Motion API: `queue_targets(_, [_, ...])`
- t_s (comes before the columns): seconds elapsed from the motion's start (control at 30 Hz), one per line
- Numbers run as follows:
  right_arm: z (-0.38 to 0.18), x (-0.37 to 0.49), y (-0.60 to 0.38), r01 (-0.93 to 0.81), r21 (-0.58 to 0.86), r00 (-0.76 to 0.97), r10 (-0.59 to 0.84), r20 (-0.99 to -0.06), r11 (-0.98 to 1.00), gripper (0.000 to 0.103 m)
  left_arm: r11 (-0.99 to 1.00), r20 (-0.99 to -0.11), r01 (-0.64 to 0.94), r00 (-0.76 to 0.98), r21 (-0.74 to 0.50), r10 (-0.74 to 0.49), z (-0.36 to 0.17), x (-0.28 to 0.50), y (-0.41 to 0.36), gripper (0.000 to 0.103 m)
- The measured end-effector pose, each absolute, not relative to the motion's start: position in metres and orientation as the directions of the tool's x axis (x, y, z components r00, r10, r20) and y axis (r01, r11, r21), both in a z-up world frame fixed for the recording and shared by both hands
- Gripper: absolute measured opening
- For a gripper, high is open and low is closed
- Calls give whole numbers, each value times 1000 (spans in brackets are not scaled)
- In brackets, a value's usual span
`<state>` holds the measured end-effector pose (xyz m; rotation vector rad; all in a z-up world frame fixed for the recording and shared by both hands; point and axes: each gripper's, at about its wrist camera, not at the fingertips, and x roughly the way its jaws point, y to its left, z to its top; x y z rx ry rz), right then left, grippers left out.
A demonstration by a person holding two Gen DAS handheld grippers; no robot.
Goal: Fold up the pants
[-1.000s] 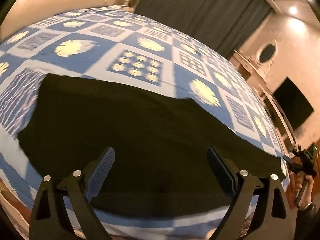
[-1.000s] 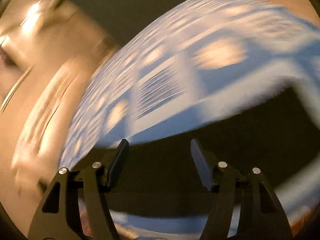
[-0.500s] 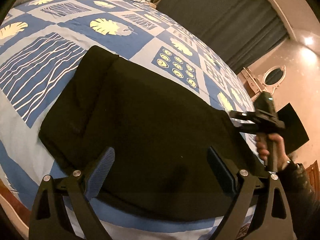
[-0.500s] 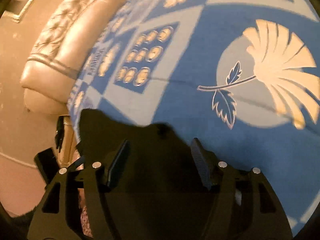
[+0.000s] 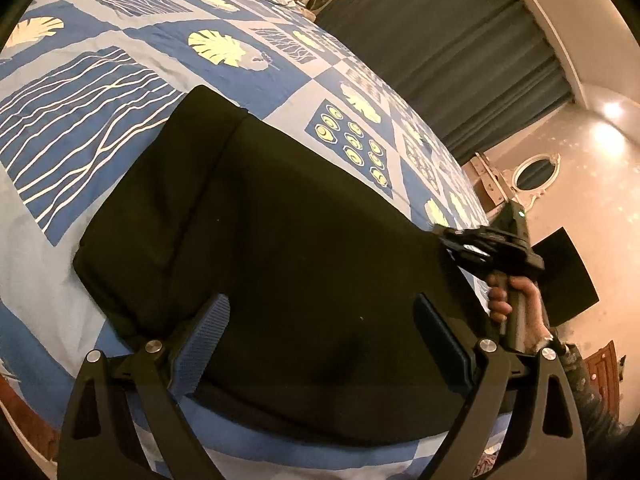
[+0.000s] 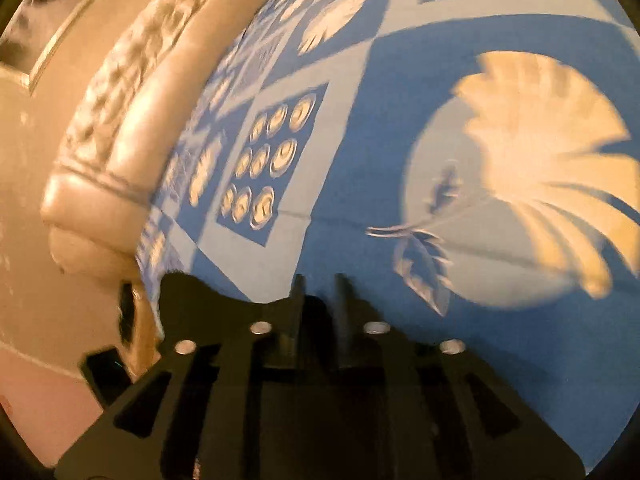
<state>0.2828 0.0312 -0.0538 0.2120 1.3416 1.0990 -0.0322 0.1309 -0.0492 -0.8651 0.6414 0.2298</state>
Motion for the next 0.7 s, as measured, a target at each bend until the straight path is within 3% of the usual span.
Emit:
queue_targets(0.03, [-49, 282, 19, -487, 705, -136, 752, -645, 516, 48, 638, -607, -434, 792, -636, -67, -49, -32, 131, 94])
queue_targets(0.07, [-44, 280, 0, -457, 735, -114, 786, -607, 501, 60, 638, -603, -428, 794, -640, -72, -49, -31, 131, 95])
queue_targets(0.13, [-32, 273, -54, -406, 775, -53, 834, -549, 485, 64, 641, -595, -415, 799, -646, -83, -49, -31, 131, 98])
queue_targets(0.47, [-55, 220, -334, -167, 806, 120, 823, -555, 568, 65, 672, -638, -443, 768, -594, -58, -46, -23, 126, 98])
queue_targets(0.7, [-50, 204, -460, -63, 781, 301, 758, -579, 622, 65, 718, -698, -474, 716, -509, -21, -45, -13, 119, 98])
